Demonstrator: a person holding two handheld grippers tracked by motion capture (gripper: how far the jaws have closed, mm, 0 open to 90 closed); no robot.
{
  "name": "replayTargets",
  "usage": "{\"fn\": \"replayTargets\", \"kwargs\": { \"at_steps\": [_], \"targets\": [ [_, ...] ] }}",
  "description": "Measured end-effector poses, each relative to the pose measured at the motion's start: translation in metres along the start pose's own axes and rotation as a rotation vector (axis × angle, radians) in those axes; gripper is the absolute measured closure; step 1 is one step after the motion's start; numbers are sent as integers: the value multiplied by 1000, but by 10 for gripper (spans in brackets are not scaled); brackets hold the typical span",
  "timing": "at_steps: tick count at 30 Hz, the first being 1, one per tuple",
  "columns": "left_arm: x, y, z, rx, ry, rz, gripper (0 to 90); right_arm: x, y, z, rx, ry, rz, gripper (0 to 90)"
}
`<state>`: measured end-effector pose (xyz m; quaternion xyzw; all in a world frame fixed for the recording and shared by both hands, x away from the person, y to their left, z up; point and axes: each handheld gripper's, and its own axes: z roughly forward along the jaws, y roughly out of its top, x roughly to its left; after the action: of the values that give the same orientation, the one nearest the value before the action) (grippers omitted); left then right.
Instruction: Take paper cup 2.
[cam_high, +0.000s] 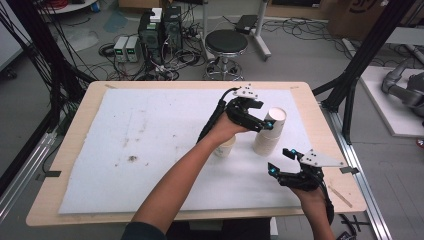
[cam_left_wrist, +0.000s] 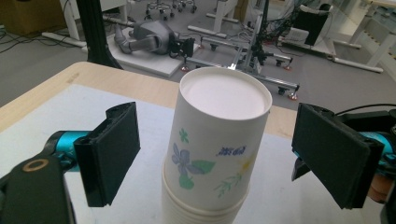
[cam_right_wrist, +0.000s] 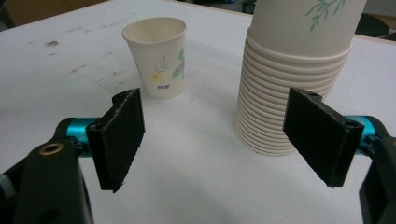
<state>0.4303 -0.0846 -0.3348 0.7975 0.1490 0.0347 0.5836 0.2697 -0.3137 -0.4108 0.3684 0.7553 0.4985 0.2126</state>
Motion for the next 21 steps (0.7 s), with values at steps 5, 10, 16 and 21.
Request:
{"fn": "replayTargets", "kwargs": {
  "at_steps": [5, 10, 16, 21],
  "targets": [
    [0, 1, 11, 21, -12, 4, 152, 0, 0, 0, 1, 1, -1, 212],
    [-1, -1, 22, 29, -19, 6, 154, 0, 0, 0, 0, 2, 0, 212],
    [0, -4, 34, 42, -25, 11, 177, 0, 1, -1, -2, 3, 1, 212],
    [0, -6, 37, 43, -30, 12, 235, 0, 0, -1, -1, 4, 2, 212]
  ]
}}
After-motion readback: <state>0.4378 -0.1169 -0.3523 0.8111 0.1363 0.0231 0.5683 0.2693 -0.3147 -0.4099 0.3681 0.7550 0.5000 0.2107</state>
